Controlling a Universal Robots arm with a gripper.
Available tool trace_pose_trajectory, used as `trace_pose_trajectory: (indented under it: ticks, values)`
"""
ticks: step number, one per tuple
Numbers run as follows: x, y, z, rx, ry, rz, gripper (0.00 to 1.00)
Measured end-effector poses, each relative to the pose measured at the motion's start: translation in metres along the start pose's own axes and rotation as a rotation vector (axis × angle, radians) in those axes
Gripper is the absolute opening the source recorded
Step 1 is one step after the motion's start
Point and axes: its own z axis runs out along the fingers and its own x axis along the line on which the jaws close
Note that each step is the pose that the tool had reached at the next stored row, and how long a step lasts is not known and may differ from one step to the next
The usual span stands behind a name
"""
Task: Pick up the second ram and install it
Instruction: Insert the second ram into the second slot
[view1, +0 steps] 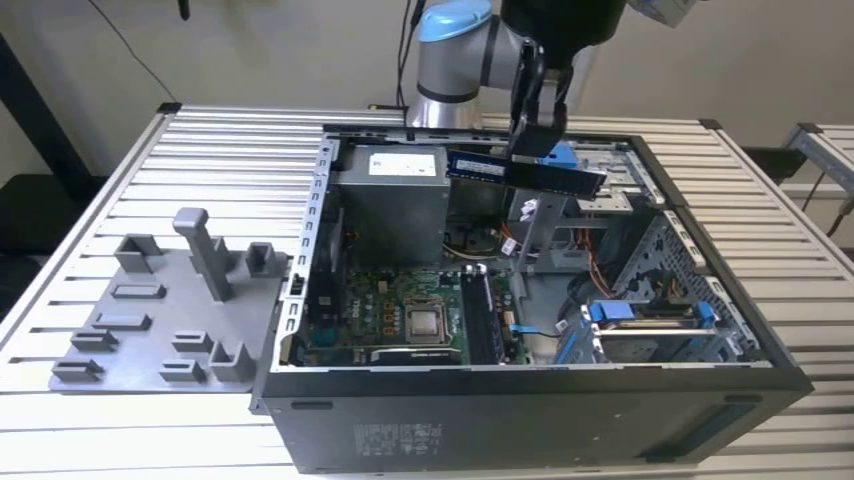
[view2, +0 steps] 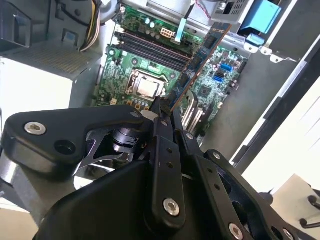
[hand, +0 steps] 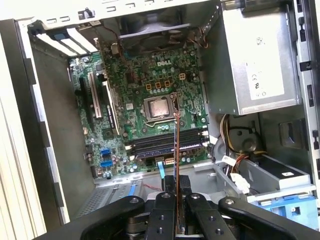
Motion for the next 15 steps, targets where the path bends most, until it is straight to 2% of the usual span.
trace_pose_trajectory:
  ticks: [15]
  values:
    - [0.0000, 0.0000, 0.0001, 0.0002, -0.0001, 0.012, 0.14]
